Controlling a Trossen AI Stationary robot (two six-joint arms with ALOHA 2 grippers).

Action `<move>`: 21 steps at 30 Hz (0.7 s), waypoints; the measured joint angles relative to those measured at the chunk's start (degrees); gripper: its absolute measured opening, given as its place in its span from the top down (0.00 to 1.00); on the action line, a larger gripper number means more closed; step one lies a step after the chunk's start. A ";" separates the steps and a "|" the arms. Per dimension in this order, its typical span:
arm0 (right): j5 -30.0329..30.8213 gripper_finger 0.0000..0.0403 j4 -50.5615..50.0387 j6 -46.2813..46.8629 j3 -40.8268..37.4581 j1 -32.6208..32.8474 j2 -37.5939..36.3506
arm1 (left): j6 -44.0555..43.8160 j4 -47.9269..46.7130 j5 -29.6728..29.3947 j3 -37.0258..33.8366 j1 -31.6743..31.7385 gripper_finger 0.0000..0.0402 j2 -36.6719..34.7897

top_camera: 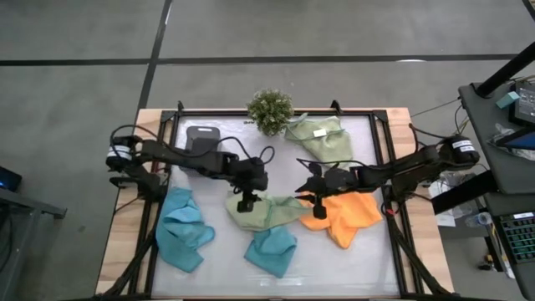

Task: Fold microfiber towels
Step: Fold the left green microfiber cloth

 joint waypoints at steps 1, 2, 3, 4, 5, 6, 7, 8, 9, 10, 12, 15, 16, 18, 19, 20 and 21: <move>0.00 0.79 1.09 0.42 -0.83 0.00 -0.15 | 0.87 0.65 -0.20 0.38 0.09 0.59 0.17; 0.00 0.79 2.34 0.77 -1.57 0.00 -0.16 | 1.08 0.55 -0.26 0.44 0.26 0.59 0.19; 0.00 0.79 3.31 1.28 -2.28 0.00 -0.16 | 1.21 0.73 -0.26 0.46 0.48 0.59 0.46; 0.00 0.79 3.60 1.87 -2.78 0.00 -0.18 | 1.23 1.76 -0.27 0.55 0.73 0.59 0.76; 0.00 0.79 3.67 2.25 -3.11 0.00 -0.16 | 1.24 2.32 -0.43 0.52 0.98 0.59 0.82; 0.00 0.79 3.74 2.62 -3.24 0.00 0.06 | 1.24 1.88 -0.46 0.11 1.18 0.59 0.83; 0.00 0.79 3.88 3.12 -3.28 0.00 0.24 | 1.24 1.53 -0.38 -0.14 1.28 0.59 1.10; 0.00 0.79 3.82 3.34 -3.41 0.00 0.30 | 1.26 2.90 0.15 -0.13 1.31 0.59 1.70; 0.00 0.79 3.74 3.35 -3.47 0.00 0.39 | 1.28 3.88 1.04 -0.13 1.27 0.59 2.01; 0.00 0.79 4.09 3.32 -3.48 0.00 0.67 | 1.26 3.33 1.86 -0.38 1.24 0.59 2.35; 0.00 0.79 4.19 3.27 -3.47 0.00 0.80 | 1.19 4.62 3.12 -0.40 1.14 0.59 3.82; 0.00 0.79 4.46 3.23 -3.52 0.00 0.94 | 1.08 5.55 4.87 -0.42 1.19 0.59 5.94; -0.02 0.79 4.40 3.27 -3.54 0.00 0.96 | 1.06 6.68 5.70 -0.38 1.25 0.59 6.67; 0.00 0.79 4.03 3.25 -3.67 0.00 1.02 | 1.04 6.62 7.55 -0.26 1.25 0.59 7.54; 0.00 0.79 4.29 3.26 -3.66 0.00 1.13 | 1.02 6.97 8.87 -0.22 1.20 0.59 8.03; -0.01 0.79 4.28 3.27 -3.65 0.00 1.13 | 1.04 7.79 10.12 -0.10 1.20 0.59 8.32; -0.01 0.79 4.15 3.27 -3.67 0.00 1.13 | 1.05 7.97 11.21 -0.09 1.17 0.59 8.46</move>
